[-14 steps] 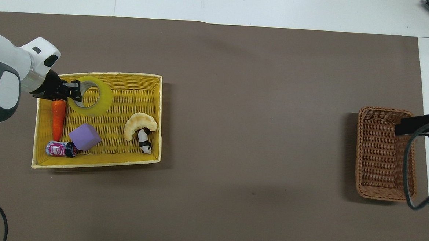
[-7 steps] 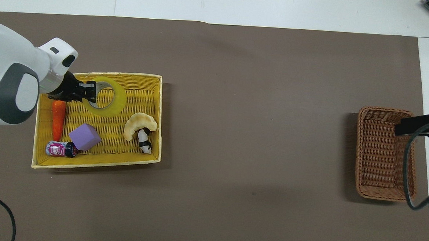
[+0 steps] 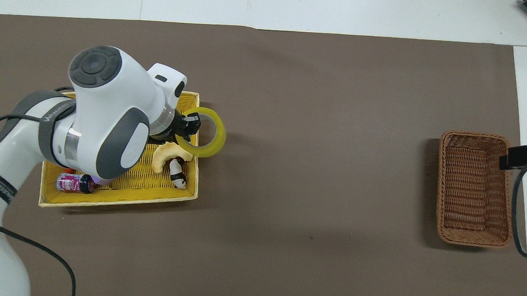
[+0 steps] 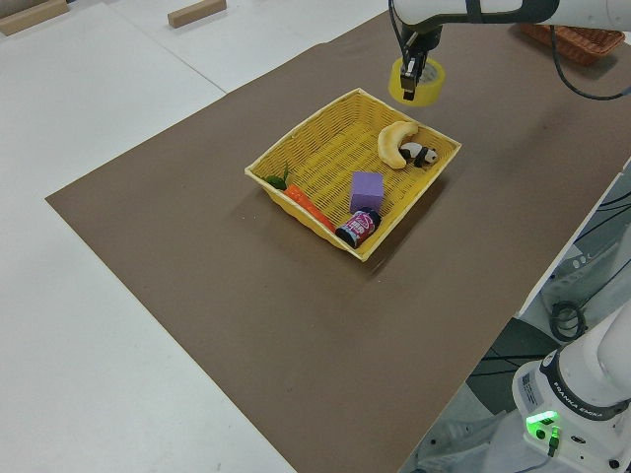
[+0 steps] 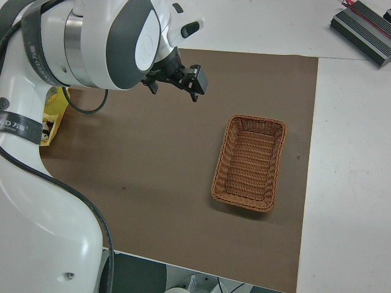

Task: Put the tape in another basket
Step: 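Carry the tape toward the basket while the right gripper reaches toward it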

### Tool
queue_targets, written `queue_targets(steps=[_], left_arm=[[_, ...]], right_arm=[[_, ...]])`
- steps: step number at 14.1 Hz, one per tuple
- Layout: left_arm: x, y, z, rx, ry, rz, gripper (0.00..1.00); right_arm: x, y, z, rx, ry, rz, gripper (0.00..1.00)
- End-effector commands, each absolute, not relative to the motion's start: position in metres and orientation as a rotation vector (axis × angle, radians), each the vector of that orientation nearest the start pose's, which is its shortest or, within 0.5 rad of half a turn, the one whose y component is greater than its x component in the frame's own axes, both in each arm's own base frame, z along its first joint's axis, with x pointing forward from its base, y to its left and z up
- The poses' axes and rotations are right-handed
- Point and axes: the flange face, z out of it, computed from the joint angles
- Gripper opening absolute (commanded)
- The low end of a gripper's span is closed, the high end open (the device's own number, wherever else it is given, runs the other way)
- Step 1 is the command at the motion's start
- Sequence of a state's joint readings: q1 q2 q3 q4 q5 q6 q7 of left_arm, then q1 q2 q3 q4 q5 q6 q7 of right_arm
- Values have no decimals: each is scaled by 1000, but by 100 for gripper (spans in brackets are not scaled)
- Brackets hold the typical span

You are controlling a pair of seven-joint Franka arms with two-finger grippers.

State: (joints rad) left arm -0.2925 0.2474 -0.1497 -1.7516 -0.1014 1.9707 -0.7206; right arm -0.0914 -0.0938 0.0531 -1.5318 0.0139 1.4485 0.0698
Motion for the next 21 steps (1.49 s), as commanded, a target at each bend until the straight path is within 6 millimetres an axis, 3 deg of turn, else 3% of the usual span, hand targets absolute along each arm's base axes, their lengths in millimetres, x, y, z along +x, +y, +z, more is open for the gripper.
queue_targets(steps=[1,4,7,12,13,15,18,21], left_arm=[[553,-314,453,-3208,-686,115,0],[536,-356,469,-3288,-718,189,0],[509,-391,471,-3324,-664,264,0],[494,-415,468,-3435,-694,280,0],[489,-421,469,-3467,-633,289,0],[481,-427,466,-3499,-501,302,0],[464,-441,456,-3533,-446,329,0],[452,-451,457,-3555,-387,340,0]], right_arm=[[512,-22,657,-3112,144,36,100],[525,-7,607,-3037,143,41,100],[536,3,557,-2949,180,83,100],[552,19,504,-2732,313,203,100],[555,27,489,-2695,313,238,100],[557,48,474,-2656,303,248,100],[548,82,459,-2603,284,232,100],[543,85,457,-2587,226,209,100]])
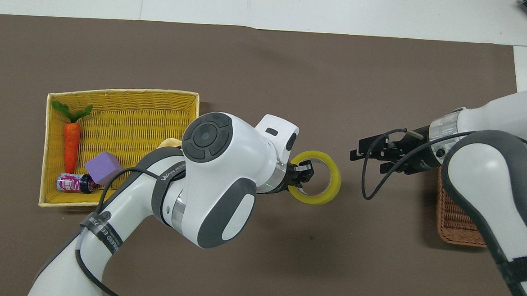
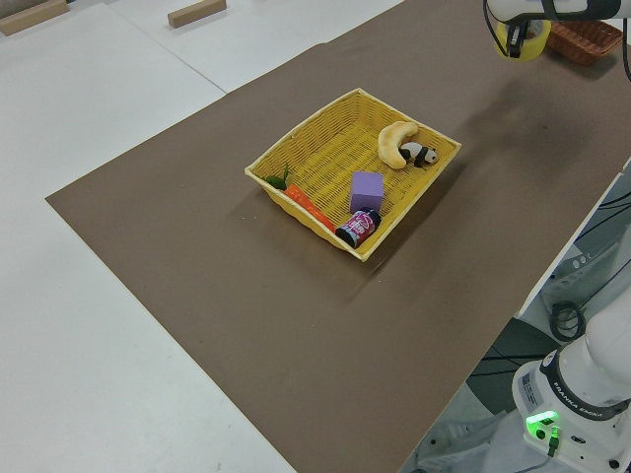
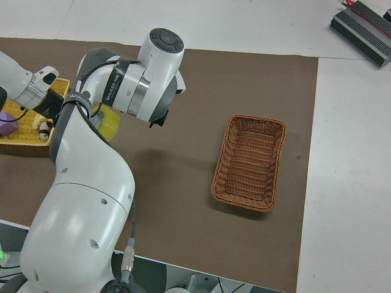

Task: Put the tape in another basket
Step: 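Grasp the tape with the right gripper from the left gripper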

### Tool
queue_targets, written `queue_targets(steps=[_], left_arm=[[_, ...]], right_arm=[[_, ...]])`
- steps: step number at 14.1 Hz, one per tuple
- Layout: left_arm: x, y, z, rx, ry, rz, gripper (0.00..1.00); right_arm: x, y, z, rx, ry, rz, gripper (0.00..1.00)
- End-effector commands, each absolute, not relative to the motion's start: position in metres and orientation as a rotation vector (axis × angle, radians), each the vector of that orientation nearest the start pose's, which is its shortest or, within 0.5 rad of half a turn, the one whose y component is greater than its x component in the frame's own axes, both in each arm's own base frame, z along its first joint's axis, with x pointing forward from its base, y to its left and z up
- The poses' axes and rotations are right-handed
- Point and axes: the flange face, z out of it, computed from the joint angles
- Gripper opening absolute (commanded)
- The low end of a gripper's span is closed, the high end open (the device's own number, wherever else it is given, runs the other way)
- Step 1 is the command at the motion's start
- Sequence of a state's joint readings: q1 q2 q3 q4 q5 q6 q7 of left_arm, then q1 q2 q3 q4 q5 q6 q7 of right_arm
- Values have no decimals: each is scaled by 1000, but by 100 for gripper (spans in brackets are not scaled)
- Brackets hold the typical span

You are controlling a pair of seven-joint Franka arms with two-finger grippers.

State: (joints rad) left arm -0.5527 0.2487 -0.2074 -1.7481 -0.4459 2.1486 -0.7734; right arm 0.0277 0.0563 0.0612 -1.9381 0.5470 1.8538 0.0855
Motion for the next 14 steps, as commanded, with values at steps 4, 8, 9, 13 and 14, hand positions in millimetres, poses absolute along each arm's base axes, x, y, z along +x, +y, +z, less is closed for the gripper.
queue_targets(steps=[4,8,9,13,14], left_arm=[[437,-464,450,-3554,-354,384,0],[431,-471,452,-3570,-351,397,0],[430,-471,451,-3570,-349,397,0],[422,-478,451,-3568,-320,408,0],[419,-476,451,-3565,-317,410,0]], right_arm=[[519,84,448,-2571,19,214,100],[507,70,446,-2516,-96,261,100],[502,70,446,-2514,-98,266,100],[498,75,447,-2468,-44,268,100],[499,74,447,-2465,-2,279,100]])
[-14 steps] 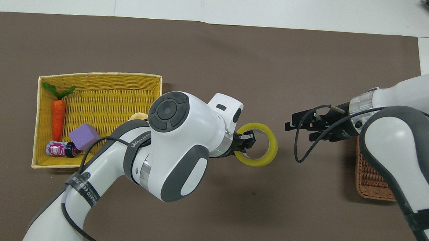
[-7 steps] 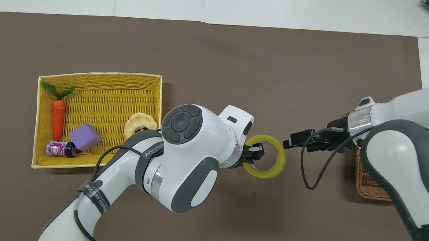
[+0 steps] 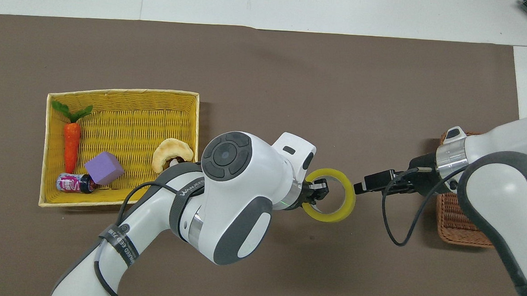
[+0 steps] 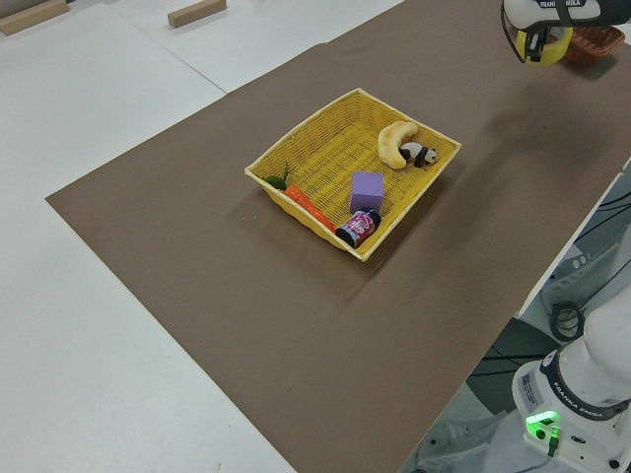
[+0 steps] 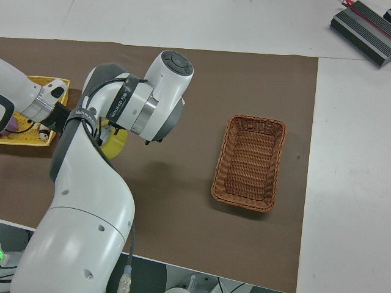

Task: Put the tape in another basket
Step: 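Grasp the tape with the right gripper from the left gripper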

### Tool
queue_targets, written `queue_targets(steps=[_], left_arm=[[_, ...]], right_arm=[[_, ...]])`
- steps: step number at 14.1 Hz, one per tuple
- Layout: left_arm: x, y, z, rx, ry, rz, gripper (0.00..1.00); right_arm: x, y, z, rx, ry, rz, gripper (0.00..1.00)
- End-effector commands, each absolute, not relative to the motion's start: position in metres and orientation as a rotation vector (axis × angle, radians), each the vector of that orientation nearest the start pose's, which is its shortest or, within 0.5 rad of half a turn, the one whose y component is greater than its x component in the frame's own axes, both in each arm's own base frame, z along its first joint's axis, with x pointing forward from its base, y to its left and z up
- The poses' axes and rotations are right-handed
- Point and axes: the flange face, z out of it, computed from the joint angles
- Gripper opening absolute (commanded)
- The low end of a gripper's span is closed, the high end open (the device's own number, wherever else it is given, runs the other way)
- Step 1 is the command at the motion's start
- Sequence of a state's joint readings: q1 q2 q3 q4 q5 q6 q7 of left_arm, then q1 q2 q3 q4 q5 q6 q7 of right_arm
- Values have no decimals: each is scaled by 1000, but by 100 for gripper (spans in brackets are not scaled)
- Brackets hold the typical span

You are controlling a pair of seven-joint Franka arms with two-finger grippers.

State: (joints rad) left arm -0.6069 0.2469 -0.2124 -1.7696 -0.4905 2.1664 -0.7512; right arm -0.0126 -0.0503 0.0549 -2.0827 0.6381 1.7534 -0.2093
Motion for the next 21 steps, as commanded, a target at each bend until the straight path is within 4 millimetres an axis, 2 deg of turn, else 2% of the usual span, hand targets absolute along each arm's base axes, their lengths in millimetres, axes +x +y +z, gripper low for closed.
queue_targets(steps=[1,4,5,6,9,10,12,14,15,17,18,19,20,21], left_arm=[[417,-476,451,-3563,-312,409,0],[411,-481,451,-3569,-296,403,0],[407,-487,453,-3580,-280,389,0],[402,-493,455,-3591,-268,377,0],[403,-502,460,-3644,-283,287,0],[401,-503,460,-3644,-280,289,0],[403,-503,461,-3661,-305,284,0],[404,-504,461,-3669,-316,272,0],[405,-503,461,-3669,-319,271,0],[406,-503,462,-3675,-333,270,0],[408,-502,462,-3683,-352,271,26],[408,-502,463,-3683,-375,279,73],[409,-502,463,-3679,-399,285,100],[409,-500,465,-3672,-440,295,100]], right_arm=[[500,74,447,-2466,19,286,100],[497,83,447,-2470,26,304,100],[493,91,447,-2474,5,312,100],[491,91,445,-2476,3,317,100],[491,89,445,-2496,-12,314,100],[490,87,443,-2523,-27,320,94],[489,86,442,-2542,-20,331,46],[489,85,441,-2551,9,344,6],[490,85,440,-2569,16,353,0],[492,85,441,-2582,46,360,0],[492,84,440,-2589,47,366,0],[492,84,440,-2592,48,367,0],[493,84,440,-2592,48,364,0],[493,84,440,-2592,48,363,0]])
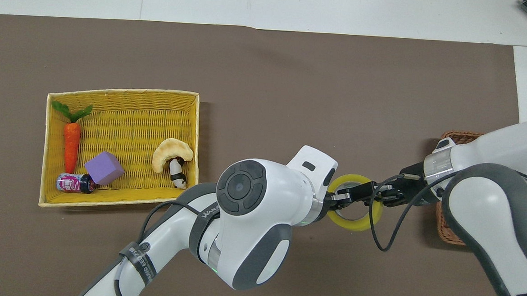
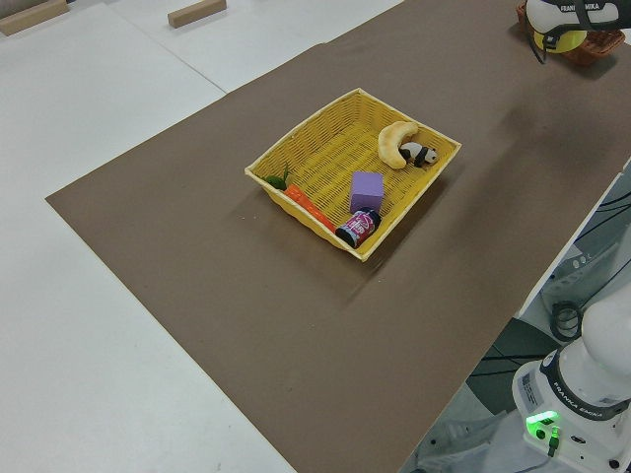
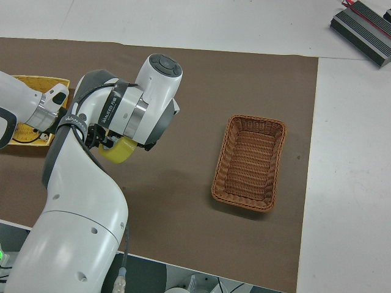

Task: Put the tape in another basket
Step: 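Grasp the tape with the right gripper from the left gripper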

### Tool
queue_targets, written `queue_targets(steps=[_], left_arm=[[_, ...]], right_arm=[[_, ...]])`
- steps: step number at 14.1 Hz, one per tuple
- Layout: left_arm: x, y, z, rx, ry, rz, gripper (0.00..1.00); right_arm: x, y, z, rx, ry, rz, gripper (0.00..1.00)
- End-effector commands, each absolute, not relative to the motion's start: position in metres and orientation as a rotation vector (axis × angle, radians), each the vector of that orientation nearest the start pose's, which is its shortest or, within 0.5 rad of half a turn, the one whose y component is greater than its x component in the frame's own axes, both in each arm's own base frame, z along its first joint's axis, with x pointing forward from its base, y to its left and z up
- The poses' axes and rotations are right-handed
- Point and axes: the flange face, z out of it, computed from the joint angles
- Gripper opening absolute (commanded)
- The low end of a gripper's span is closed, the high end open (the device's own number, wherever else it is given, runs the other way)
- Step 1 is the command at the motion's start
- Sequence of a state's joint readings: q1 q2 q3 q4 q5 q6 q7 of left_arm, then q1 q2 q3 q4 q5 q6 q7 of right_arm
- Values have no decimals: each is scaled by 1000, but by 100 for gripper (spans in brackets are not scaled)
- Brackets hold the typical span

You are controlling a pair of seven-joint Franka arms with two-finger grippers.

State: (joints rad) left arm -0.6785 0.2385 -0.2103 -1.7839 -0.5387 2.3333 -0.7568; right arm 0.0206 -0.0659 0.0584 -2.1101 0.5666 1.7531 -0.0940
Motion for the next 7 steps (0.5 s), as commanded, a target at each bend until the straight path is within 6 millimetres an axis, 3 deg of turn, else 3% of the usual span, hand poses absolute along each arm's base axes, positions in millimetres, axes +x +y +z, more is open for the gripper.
queue_targets(steps=[1,4,7], left_arm=[[411,-497,467,2546,326,-213,100],[421,-480,481,2543,351,-212,100],[451,-438,492,2571,392,-257,100]], right_arm=[[493,84,440,-2594,48,362,0],[494,83,439,-2604,47,355,0],[497,78,439,-2619,52,342,0]])
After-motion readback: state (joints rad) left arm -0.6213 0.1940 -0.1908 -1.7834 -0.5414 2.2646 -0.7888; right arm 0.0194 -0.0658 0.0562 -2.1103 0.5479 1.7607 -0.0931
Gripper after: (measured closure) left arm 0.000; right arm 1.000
